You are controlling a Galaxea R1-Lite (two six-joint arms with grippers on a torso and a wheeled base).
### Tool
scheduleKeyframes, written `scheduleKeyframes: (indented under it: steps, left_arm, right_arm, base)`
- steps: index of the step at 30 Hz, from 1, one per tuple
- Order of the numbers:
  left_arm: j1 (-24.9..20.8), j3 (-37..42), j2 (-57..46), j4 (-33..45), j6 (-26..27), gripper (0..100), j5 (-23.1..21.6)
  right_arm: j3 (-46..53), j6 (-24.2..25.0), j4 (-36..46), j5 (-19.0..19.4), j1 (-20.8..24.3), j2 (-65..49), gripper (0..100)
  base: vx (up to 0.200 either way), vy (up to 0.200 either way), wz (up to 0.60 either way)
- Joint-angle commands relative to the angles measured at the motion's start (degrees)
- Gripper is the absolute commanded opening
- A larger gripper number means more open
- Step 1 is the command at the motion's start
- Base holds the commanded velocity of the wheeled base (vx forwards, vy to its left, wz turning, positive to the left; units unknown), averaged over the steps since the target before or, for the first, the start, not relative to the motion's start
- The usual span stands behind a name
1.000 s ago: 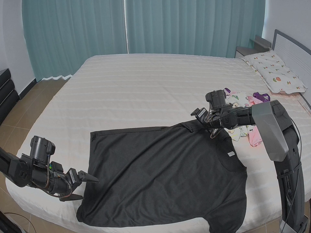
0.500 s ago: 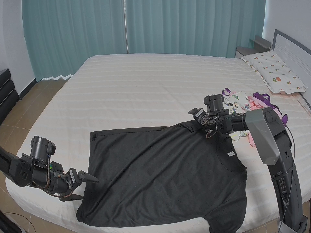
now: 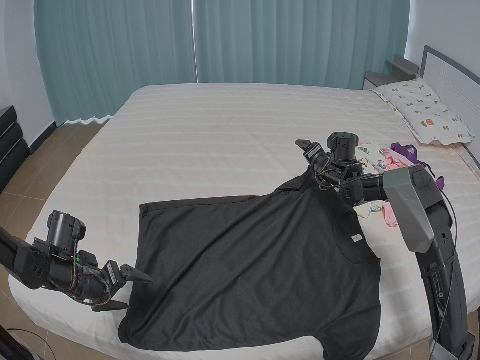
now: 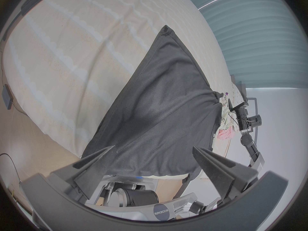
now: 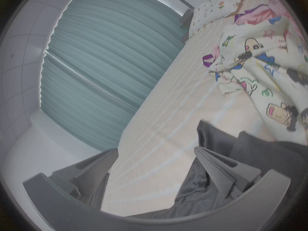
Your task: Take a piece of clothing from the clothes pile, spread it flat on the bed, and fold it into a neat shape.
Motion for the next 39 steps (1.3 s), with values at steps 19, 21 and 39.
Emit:
scheduleKeyframes:
  steps: [19,21,39]
  left_arm:
    - [0.02,0.19,0.00,-0.01,0.07,100,0.05]
    - [-0.06,0.19,0.00,-0.01,0.07,100,0.05]
    - [0.02,0.28,0.17,-0.01,0.33,100,-0.03]
  right_arm:
    - [1.07,-2.71,4.41,-0.44,2.69,1.94,100]
    - [0.63,-4.82,5.55,-0.52,2.43,2.73,100]
    - [0.04,-5.52,-5.00,0.09,4.80,5.90,100]
  base:
    - [0.000,0.000,0.00]
    - [0.000,0.000,0.00]
    - [0.000,0.000,0.00]
